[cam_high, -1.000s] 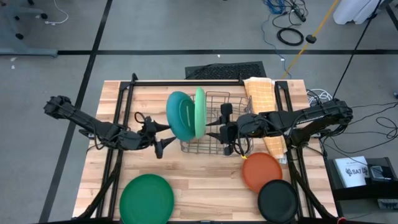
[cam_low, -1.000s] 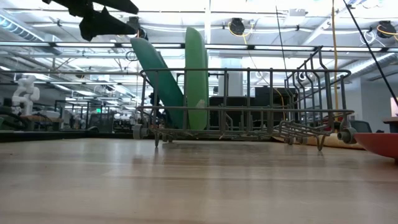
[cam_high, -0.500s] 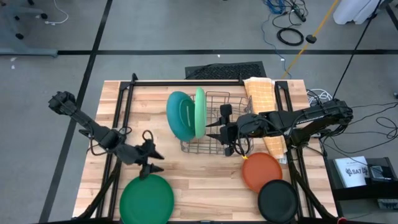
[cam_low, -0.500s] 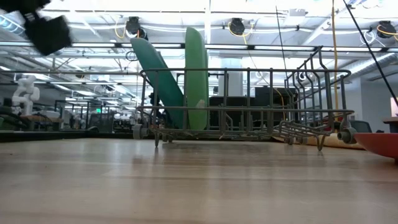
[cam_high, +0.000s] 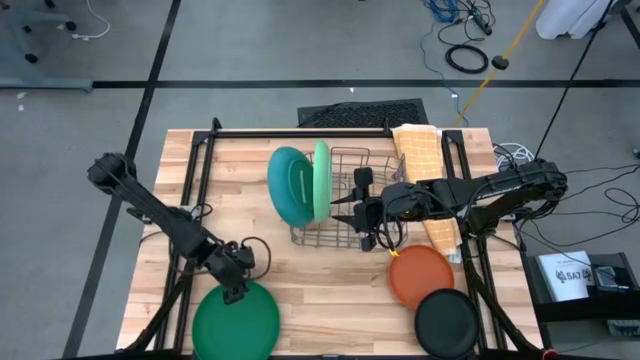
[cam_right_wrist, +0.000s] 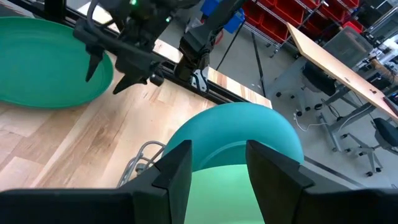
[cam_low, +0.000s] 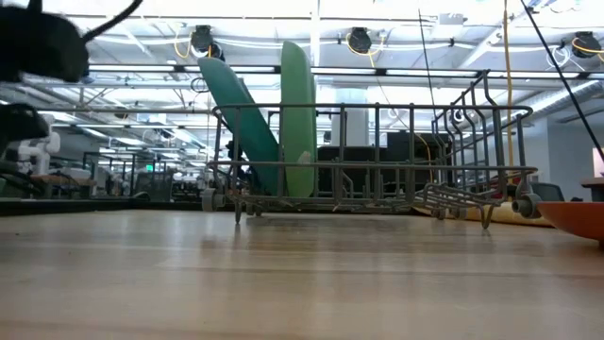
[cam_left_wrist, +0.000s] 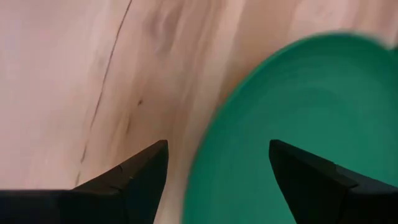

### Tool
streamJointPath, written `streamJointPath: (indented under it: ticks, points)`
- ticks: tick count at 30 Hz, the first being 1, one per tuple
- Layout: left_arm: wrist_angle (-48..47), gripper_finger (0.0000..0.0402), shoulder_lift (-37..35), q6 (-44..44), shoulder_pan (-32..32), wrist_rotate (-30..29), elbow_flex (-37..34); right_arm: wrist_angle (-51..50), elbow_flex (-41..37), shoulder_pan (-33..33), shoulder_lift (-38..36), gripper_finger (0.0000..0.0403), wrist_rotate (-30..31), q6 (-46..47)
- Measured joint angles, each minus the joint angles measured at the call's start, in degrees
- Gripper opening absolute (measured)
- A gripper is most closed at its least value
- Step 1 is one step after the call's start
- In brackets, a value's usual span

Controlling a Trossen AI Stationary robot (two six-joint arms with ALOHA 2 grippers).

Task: Sort dishes
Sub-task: Put the dark green plate in the dishwasher rack

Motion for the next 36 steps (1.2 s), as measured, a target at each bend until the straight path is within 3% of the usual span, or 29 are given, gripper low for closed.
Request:
streamJointPath:
  ticks: [10,16,27,33,36]
  points:
    - [-2.48,0.0289,6.57,-0.15,0.02,3.83,0.00,-0.30,0.00,0.00,0.00,0.0144,0.00,0.00]
    - [-1.25,0.0280,8.60,0.07,0.09,3.05,0.15,-0.99,0.00,0.00,0.00,0.0144,0.02,0.00]
    - [1.92,0.0128,8.93,7.18,1.93,-1.54,0.00,-1.32,0.00,-0.01,0.00,0.0144,0.26,0.00]
    - [7.02,0.0026,8.85,17.49,2.92,-6.43,1.41,-1.33,0.00,-0.02,0.00,0.0144,0.28,0.00]
    - [7.01,0.0014,8.78,24.58,3.78,-9.47,3.76,-1.36,0.00,-0.02,0.00,0.0144,0.28,0.00]
